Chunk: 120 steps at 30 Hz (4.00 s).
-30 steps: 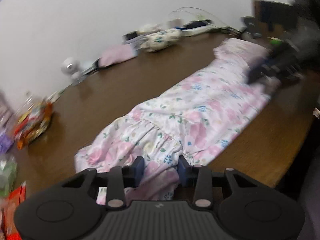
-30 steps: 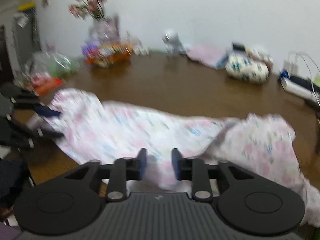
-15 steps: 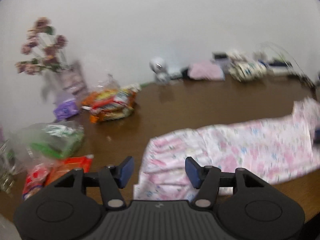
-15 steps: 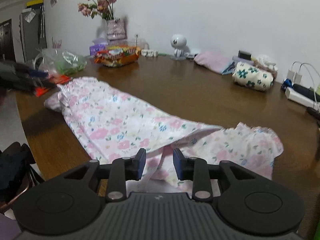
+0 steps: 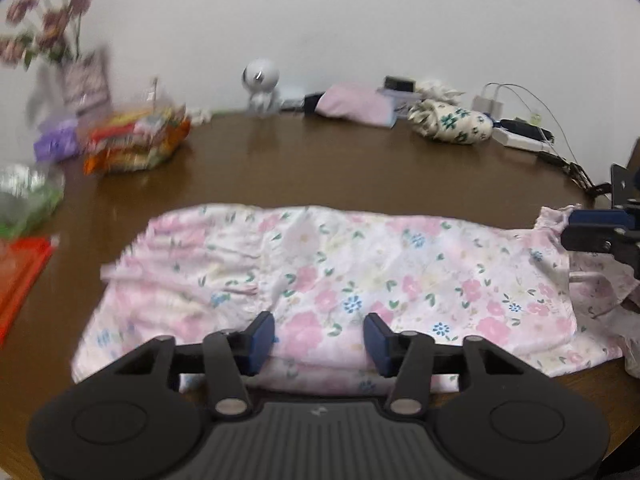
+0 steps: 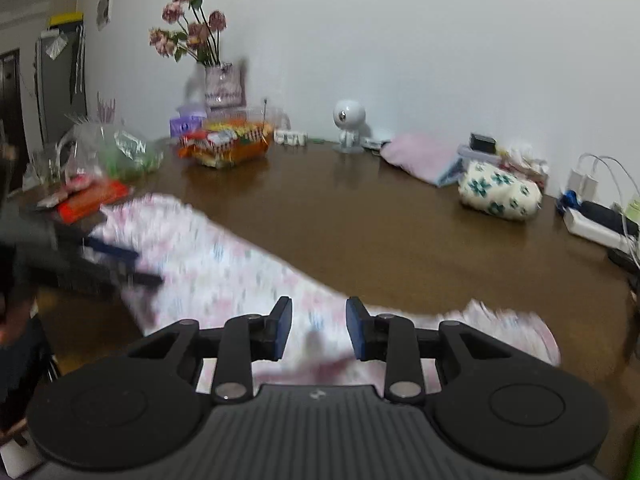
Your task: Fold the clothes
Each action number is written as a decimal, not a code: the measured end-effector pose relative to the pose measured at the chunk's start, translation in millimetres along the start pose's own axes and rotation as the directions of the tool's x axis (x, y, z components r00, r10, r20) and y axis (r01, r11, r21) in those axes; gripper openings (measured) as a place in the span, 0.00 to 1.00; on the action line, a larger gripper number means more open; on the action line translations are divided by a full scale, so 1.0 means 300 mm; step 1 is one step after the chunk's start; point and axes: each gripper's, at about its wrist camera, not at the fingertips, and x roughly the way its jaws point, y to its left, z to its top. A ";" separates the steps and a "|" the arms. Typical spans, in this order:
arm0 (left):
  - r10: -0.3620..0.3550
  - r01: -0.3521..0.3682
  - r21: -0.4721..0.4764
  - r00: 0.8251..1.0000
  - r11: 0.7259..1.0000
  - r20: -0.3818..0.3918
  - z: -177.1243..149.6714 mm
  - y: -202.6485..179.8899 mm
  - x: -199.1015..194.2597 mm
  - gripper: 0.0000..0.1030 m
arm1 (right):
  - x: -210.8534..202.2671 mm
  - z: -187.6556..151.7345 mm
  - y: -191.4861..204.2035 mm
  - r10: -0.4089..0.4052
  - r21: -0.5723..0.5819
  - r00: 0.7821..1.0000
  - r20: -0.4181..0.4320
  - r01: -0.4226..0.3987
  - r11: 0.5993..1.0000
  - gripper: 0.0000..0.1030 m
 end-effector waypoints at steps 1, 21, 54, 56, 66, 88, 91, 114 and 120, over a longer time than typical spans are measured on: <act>0.002 -0.002 0.005 1.000 1.000 0.004 -0.005 -0.002 0.001 0.47 | 0.035 0.005 0.001 0.011 0.002 1.000 -0.027 -0.011 1.000 0.29; 0.163 -0.161 -0.491 0.986 0.856 -0.038 -0.032 0.244 -0.083 0.82 | 0.039 -0.023 0.086 0.054 -0.015 0.995 -0.084 -0.056 0.998 0.27; 0.178 -0.155 -0.242 0.981 0.958 0.075 0.069 0.063 -0.039 0.74 | 0.034 -0.109 0.072 0.092 -0.015 0.988 -0.122 -0.095 0.995 0.30; 0.175 -0.161 -0.223 0.984 0.961 0.044 0.070 0.052 -0.016 0.74 | -0.003 -0.104 0.070 0.056 0.003 0.995 -0.082 -0.056 0.998 0.30; 0.168 -0.168 -0.173 0.986 0.971 -0.017 0.050 0.045 0.038 0.25 | -0.192 -0.178 -0.021 -0.086 0.072 0.992 -0.088 0.092 0.993 0.30; 0.184 -0.184 -0.193 0.983 0.964 -0.018 -0.030 0.049 -0.054 0.21 | -0.120 -0.197 -0.165 -0.157 0.131 0.981 -0.115 0.172 0.976 0.30; 0.197 -0.195 -0.192 0.980 0.962 -0.008 -0.030 0.066 -0.041 0.21 | -0.160 -0.173 -0.186 -0.139 0.159 0.987 -0.081 0.151 0.976 0.33; 0.209 -0.205 -0.128 0.978 0.970 0.019 0.003 0.084 0.019 0.20 | -0.106 -0.210 -0.192 -0.208 0.116 0.965 -0.163 0.228 0.967 0.38; 0.155 -0.156 0.041 0.988 0.987 0.027 0.211 0.039 0.235 0.12 | -0.148 -0.209 -0.136 -0.158 0.073 0.959 -0.234 0.179 0.981 0.38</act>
